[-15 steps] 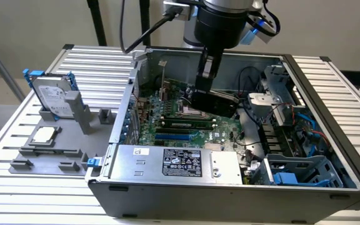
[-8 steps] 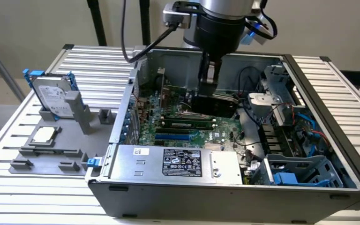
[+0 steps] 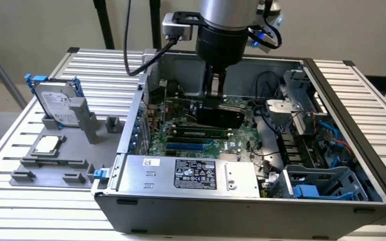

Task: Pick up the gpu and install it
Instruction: 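Insert the gpu into the slot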

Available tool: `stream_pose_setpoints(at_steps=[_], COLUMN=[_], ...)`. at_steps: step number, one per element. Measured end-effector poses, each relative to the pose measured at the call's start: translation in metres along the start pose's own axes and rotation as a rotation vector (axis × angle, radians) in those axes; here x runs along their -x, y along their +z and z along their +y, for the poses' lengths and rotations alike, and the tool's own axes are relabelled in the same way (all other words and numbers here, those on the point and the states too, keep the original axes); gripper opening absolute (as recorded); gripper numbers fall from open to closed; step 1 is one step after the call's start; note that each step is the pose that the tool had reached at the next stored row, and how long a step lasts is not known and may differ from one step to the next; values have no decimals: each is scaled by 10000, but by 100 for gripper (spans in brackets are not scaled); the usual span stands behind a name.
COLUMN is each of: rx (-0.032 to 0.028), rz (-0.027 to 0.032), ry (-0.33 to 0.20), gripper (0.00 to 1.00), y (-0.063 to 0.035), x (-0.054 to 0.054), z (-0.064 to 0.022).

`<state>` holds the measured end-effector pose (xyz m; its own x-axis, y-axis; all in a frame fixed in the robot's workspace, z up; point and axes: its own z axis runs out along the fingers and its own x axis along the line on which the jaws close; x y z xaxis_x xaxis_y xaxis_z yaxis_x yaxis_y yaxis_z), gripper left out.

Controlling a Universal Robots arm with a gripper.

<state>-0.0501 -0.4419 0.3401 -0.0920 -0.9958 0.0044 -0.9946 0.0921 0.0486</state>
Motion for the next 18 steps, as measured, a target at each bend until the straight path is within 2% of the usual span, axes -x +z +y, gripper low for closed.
stream_pose_setpoints(at_steps=[3, 6, 12, 18], rx=[-14, -23, -38, -51], rz=[-28, -66, -161, -210], ry=[-20, -78, -387, -681], gripper=[27, 27, 27, 27], y=[60, 117, 230, 339], x=[-12, -21, -30, -37], z=[130, 219, 293, 297])
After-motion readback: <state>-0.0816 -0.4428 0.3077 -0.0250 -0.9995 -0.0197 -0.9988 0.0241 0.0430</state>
